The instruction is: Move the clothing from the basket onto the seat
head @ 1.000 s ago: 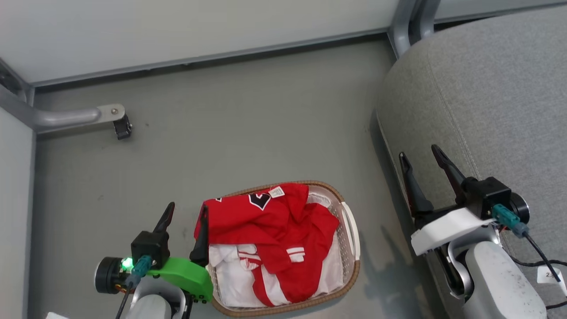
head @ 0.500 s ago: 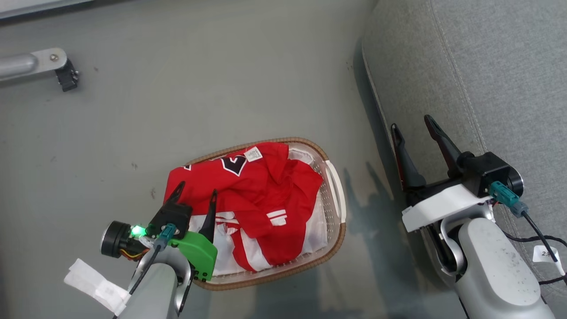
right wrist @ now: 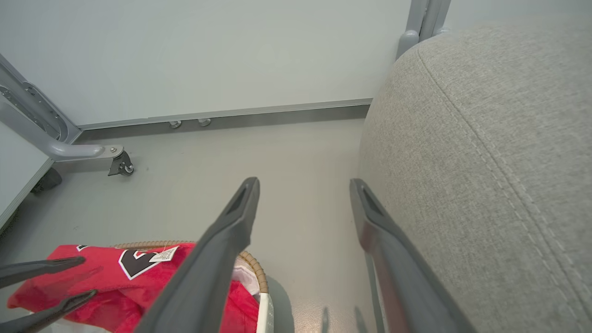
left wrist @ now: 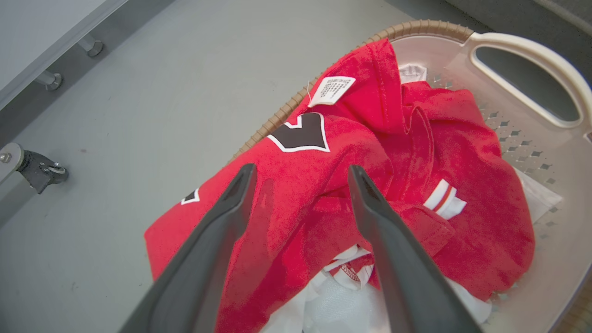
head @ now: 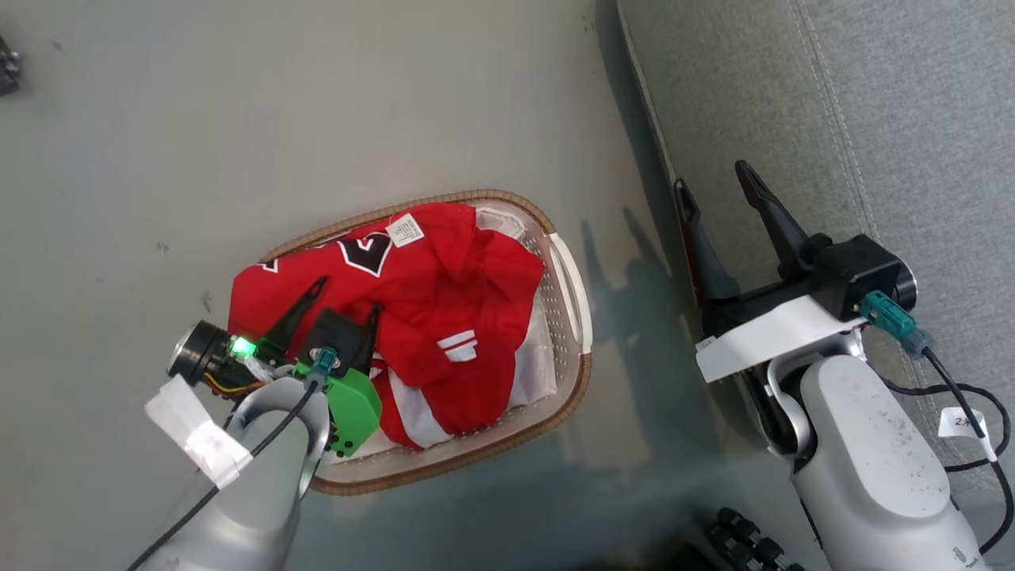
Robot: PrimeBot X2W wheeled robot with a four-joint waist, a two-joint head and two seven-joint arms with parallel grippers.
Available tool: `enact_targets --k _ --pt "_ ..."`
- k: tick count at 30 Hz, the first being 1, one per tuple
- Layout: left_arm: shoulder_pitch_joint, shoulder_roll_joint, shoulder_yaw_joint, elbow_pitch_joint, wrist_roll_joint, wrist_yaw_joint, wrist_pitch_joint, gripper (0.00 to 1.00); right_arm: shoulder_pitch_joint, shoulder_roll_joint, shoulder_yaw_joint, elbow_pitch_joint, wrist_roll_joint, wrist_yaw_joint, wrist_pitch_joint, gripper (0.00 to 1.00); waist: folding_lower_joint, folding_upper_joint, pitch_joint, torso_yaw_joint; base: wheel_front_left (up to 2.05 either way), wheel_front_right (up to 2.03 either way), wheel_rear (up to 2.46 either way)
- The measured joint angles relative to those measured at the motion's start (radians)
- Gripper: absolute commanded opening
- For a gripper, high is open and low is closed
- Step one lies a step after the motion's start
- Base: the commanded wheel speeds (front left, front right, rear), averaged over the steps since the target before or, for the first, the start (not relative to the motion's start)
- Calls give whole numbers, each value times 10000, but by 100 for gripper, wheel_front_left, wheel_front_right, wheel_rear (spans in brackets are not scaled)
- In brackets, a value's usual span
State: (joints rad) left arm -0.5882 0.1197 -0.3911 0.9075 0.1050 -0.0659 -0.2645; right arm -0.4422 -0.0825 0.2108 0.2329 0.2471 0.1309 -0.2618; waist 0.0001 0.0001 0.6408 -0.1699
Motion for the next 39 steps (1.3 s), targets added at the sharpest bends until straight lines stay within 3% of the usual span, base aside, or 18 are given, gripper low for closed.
enact_targets --k 10,17,35,36,37,39 --pt "-1522 445 -1112 2027 1039 669 -2 100 -233 157 84 -136 63 2 2 100 0 0 1058 -403 0 0 0" --pt "-2359 353 -1567 3162 1333 642 -2 100 -291 244 186 -188 73 2 2 100 -1 0 1573 -578 0 0 0" --pt "-2809 -31 -1467 3777 347 -431 274 100 -481 305 554 -159 313 2 2 100 -1 0 2089 -793 0 0 0" --pt "-2792 -33 -1471 3783 268 -489 314 82 -502 311 583 -144 355 2 2 100 -1 0 2075 -799 0 0 0" --pt "-2780 -35 -1501 3795 234 -504 347 5 -525 311 600 -128 357 2 2 100 -1 0 2062 -805 0 0 0" --pt "-2777 -36 -1555 3804 167 -571 359 0 -570 311 621 -104 383 2 2 100 -1 0 2034 -815 0 0 0"
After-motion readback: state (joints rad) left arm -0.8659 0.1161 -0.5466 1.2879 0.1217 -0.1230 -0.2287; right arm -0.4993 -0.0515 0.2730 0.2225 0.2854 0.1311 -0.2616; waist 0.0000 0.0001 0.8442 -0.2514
